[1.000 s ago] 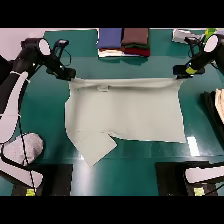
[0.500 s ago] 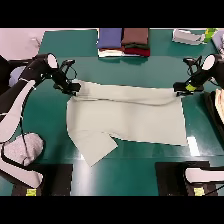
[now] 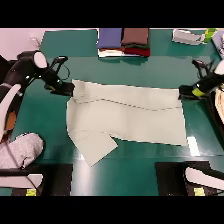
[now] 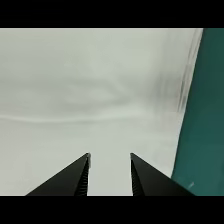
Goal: Fold the shirts.
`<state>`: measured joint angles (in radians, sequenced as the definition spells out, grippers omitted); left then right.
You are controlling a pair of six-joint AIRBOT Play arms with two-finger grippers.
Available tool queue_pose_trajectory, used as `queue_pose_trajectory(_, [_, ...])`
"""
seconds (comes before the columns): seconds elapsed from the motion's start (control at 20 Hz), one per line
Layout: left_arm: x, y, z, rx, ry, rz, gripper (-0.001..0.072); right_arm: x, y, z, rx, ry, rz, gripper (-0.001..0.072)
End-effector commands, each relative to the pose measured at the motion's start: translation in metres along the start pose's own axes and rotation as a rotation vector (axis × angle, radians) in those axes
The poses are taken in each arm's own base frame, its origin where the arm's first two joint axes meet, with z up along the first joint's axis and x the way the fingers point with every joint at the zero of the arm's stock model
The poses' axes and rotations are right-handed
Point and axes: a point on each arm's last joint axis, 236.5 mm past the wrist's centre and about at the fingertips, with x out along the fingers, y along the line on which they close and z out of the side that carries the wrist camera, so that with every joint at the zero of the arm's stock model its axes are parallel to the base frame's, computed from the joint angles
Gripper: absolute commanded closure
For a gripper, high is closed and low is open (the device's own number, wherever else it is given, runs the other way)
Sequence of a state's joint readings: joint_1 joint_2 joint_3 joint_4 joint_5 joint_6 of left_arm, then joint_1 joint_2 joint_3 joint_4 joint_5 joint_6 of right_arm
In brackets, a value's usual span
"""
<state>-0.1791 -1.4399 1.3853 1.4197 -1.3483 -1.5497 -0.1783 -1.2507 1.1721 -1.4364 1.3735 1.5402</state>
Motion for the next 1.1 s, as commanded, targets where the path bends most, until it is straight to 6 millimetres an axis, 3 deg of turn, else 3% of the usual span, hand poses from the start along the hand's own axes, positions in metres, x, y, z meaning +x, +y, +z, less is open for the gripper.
queue_pose_trajectory(0.0, [-0.012,0.004,-0.045,-0.05,-0.036,0.019,0.0218,0.003,-0.042,-0.066,0.088,0.073,-0.069,0.0294])
queue_pose_trajectory(0.05, [-0.007,0.004,-0.065,-0.073,-0.026,0.017,0.0219,0.009,-0.052,-0.088,0.13,0.109,-0.073,0.0177])
queue_pose_trajectory(0.2, [0.011,0.006,-0.108,-0.119,-0.004,0.013,0.0218,0.033,-0.069,-0.151,0.26,0.221,-0.06,0.0158])
queue_pose_trajectory(0.3, [0.023,0.006,-0.127,-0.145,0.031,0.007,0.0218,0.046,-0.07,-0.178,0.302,0.272,-0.05,0.016])
queue_pose_trajectory(0.4, [0.029,0.005,-0.135,-0.151,0.055,0.001,0.0218,0.059,-0.064,-0.19,0.317,0.294,-0.025,0.0161])
queue_pose_trajectory(0.65, [0.03,0.005,-0.132,-0.152,0.04,-0.002,0.0218,0.079,-0.043,-0.189,0.27,0.269,0.006,0.0164])
queue_pose_trajectory(0.8, [0.029,0.005,-0.134,-0.151,0.05,-0.001,0.0218,0.082,-0.034,-0.178,0.212,0.235,-0.004,0.0368])
queue_pose_trajectory(0.9, [0.029,0.005,-0.138,-0.15,0.066,0.002,0.0218,0.078,-0.029,-0.17,0.174,0.221,-0.007,0.0633])
queue_pose_trajectory(0.95, [0.029,0.005,-0.141,-0.151,0.076,0.003,0.0218,0.075,-0.027,-0.168,0.159,0.217,-0.012,0.0696])
queue_pose_trajectory(1.05, [0.028,0.002,-0.151,-0.154,0.117,0.0,0.0219,0.071,-0.025,-0.162,0.144,0.205,-0.012,0.0696])
